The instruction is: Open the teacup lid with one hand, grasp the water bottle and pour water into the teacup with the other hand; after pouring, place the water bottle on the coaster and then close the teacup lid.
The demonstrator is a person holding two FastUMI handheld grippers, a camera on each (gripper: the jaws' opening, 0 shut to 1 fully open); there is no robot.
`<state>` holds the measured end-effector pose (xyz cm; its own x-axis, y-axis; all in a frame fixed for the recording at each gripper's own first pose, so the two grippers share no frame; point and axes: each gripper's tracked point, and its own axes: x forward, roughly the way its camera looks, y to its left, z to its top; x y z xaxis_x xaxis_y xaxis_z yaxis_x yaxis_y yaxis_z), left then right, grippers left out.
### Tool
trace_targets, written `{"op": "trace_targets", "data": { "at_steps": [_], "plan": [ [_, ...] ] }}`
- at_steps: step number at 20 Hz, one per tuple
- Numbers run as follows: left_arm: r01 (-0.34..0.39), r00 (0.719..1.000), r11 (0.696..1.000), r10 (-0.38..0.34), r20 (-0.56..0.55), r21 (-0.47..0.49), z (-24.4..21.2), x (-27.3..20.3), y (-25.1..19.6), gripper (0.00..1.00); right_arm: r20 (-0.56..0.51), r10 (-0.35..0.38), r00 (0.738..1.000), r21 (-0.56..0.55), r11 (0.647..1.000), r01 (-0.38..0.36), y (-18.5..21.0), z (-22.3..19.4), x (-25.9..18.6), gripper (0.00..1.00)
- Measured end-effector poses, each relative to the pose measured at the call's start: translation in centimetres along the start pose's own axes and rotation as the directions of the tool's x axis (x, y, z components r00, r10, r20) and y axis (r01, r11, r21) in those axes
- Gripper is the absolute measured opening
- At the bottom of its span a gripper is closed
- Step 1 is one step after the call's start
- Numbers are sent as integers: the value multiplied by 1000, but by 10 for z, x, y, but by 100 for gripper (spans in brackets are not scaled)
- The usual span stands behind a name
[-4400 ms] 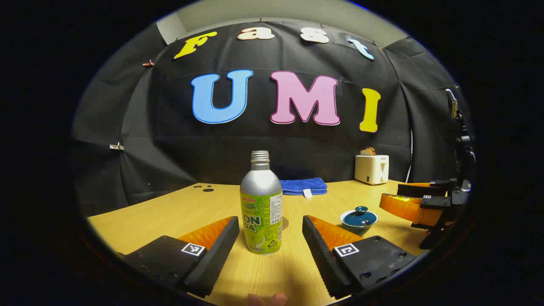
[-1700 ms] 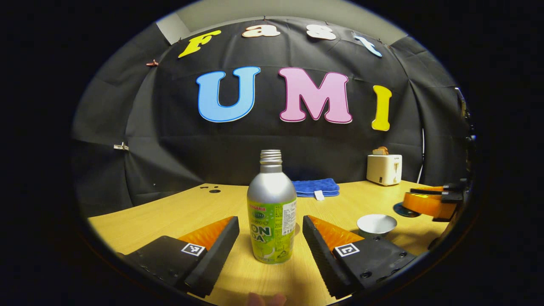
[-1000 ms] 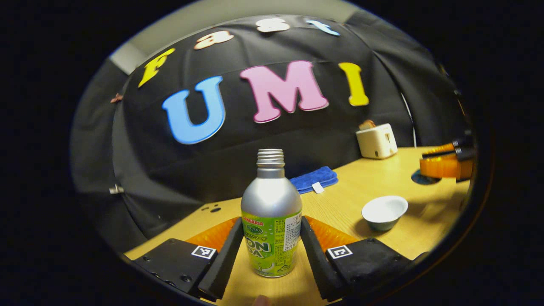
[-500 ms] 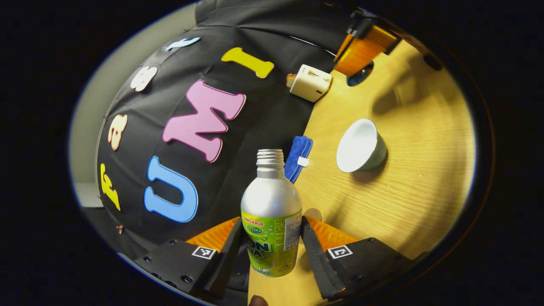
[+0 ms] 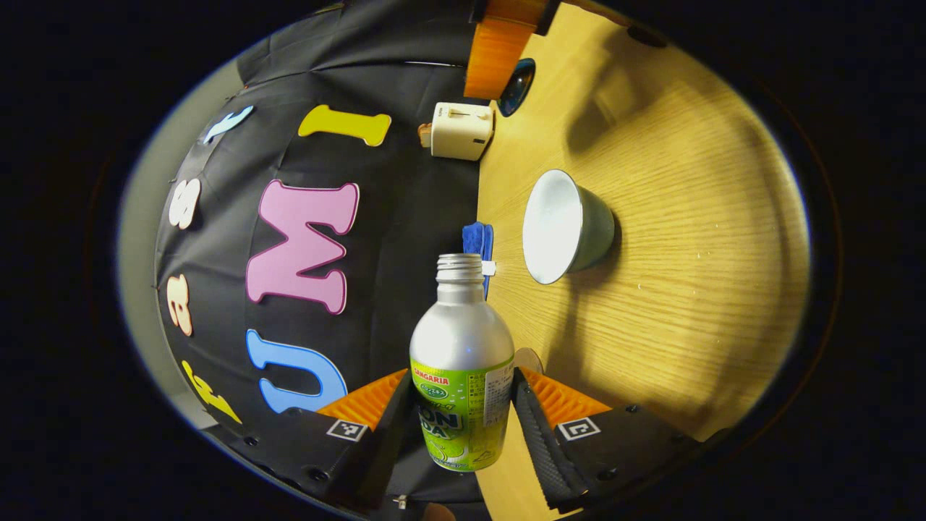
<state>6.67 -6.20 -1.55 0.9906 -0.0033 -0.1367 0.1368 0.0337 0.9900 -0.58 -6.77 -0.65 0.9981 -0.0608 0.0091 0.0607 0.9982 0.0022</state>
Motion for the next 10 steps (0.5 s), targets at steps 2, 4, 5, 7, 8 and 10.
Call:
{"op": "trace_targets", "data": {
  "at_steps": [2,4,5,7,8,10],
  "plan": [
    [-13,1000,998,14,-7,61,1,1,5,80,0,1,1000,0,1000,-1,0,0,-1,30],
    [-18,1000,994,20,-13,104,3,2,8,80,0,1,1000,0,1000,-1,0,0,0,30],
    [-17,1000,993,19,-15,117,3,5,10,80,0,1,1000,1,1000,-1,0,0,1,30],
    [-15,1000,989,18,-20,144,3,5,10,80,0,2,1000,1,1000,-2,0,0,1,30],
    [-15,1000,987,19,-23,161,2,6,9,80,0,3,1000,1,1000,-3,0,0,-1,30],
    [-13,999,979,20,-29,201,3,6,11,80,0,3,1000,1,1000,-3,1,0,0,30]
  ]
}}
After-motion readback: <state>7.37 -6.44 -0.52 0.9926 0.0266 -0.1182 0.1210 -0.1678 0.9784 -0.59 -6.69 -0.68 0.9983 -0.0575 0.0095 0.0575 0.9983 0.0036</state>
